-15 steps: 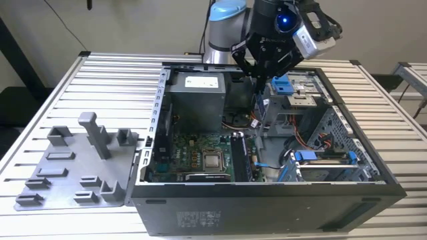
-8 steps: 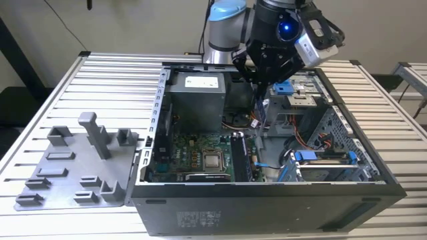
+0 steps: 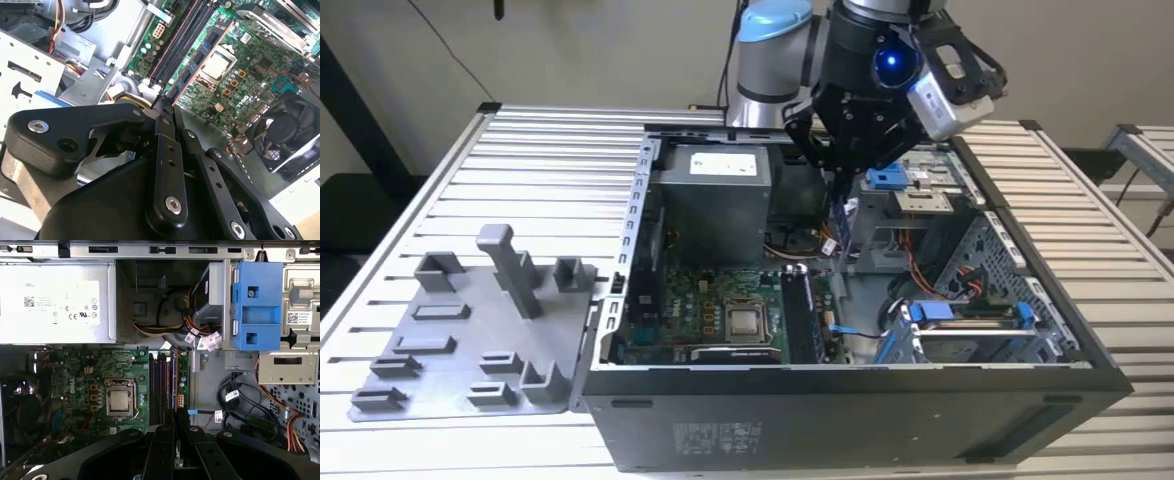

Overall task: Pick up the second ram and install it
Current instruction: 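Insert the second ram into the second slot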

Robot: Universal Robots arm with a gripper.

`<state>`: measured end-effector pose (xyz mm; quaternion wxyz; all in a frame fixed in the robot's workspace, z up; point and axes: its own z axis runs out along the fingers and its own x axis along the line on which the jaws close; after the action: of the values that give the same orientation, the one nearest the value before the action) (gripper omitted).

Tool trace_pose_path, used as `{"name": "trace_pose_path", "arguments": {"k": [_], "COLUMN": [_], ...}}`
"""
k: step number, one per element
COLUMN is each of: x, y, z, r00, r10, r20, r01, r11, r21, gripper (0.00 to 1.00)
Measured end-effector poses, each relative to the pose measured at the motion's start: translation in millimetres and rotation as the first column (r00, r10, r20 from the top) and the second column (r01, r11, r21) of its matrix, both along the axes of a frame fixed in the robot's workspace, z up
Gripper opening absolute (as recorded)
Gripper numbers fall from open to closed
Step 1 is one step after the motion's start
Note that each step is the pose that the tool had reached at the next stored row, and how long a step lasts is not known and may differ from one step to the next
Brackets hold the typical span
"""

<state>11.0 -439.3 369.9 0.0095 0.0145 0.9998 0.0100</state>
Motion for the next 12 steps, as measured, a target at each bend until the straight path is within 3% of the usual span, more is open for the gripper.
{"name": "trace_pose_path", "arguments": {"k": [12], "x": [-1.2], "y": [0.0], "z": [-0.9], "r00": [1.0], "r10": [-0.001], "r20": [0.0009], "r01": [0.001], "r11": [1.0], "r21": [0.0002], "gripper": [0.14]}}
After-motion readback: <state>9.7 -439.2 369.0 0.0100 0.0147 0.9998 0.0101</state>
